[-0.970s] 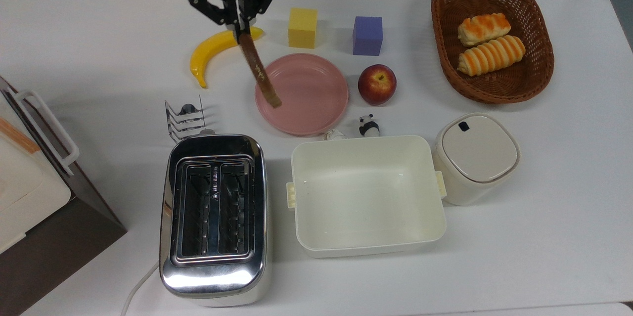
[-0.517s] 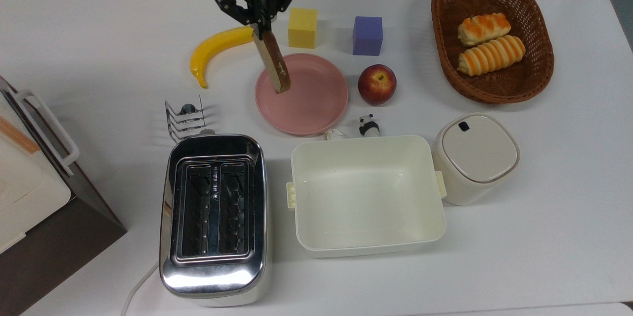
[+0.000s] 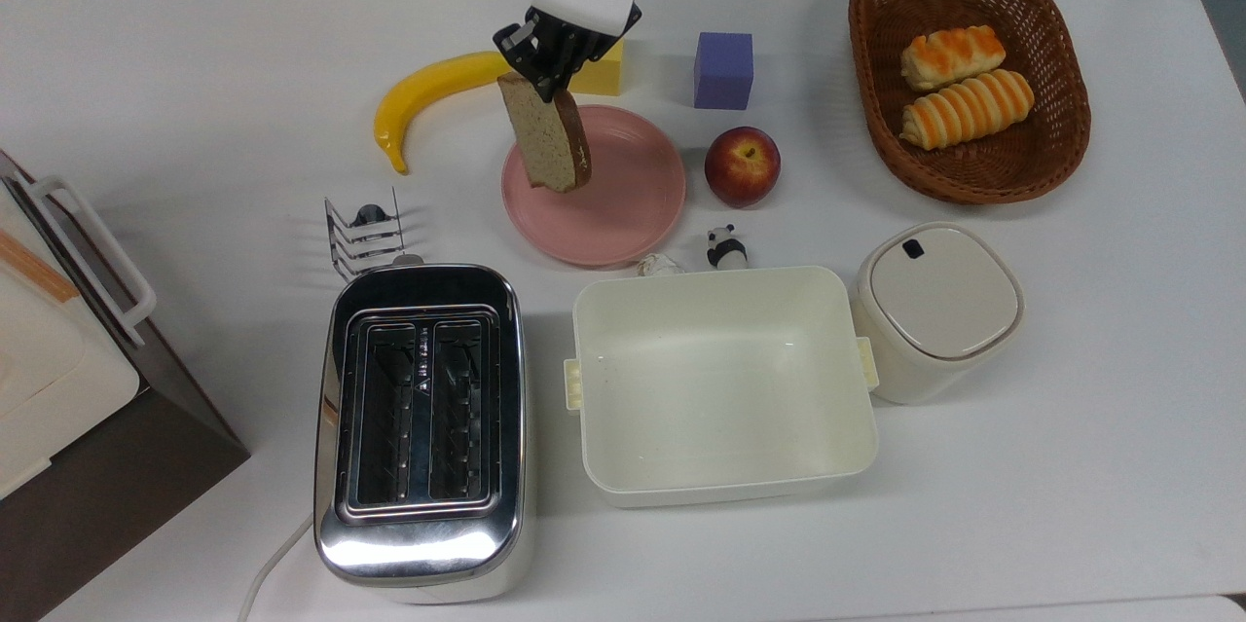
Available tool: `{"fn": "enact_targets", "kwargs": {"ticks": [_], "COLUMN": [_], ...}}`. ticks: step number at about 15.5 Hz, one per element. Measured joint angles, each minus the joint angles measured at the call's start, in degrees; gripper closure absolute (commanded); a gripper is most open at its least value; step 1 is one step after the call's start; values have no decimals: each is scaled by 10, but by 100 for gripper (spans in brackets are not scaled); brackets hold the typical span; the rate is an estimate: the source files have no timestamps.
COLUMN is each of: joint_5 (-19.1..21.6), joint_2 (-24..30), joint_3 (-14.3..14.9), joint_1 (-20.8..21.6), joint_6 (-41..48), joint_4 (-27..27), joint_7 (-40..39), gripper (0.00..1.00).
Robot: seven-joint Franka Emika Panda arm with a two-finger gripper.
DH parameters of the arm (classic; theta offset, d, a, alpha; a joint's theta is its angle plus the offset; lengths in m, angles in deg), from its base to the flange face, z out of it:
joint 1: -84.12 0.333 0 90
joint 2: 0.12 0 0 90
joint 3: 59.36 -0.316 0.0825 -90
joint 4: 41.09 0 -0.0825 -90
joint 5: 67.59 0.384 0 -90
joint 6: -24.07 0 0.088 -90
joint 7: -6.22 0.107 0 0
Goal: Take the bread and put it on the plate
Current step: 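Carry the toast over the pink plate and lower it flat, then open the gripper to release the toast and raise it away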
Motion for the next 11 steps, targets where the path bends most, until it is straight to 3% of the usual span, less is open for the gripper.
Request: {"fn": "enact_targets", "kwargs": {"ticks": [3,4,6,8,9,11], "joint_5": [-2,-2,-3,-3,-3,-3], "joint_2": [-3,-5,-8,-9,-9,-10], "joint_3": [0,0,0,1,2,2], "joint_1": [5,7,10,10,10,10], "joint_6": [0,0,0,0,0,0], "joint_4": [-9,-11,-13,-13,-13,-13], "joint_7": [12,14,16,17,17,17], "gripper": [97,75,58,29,19,16]}}
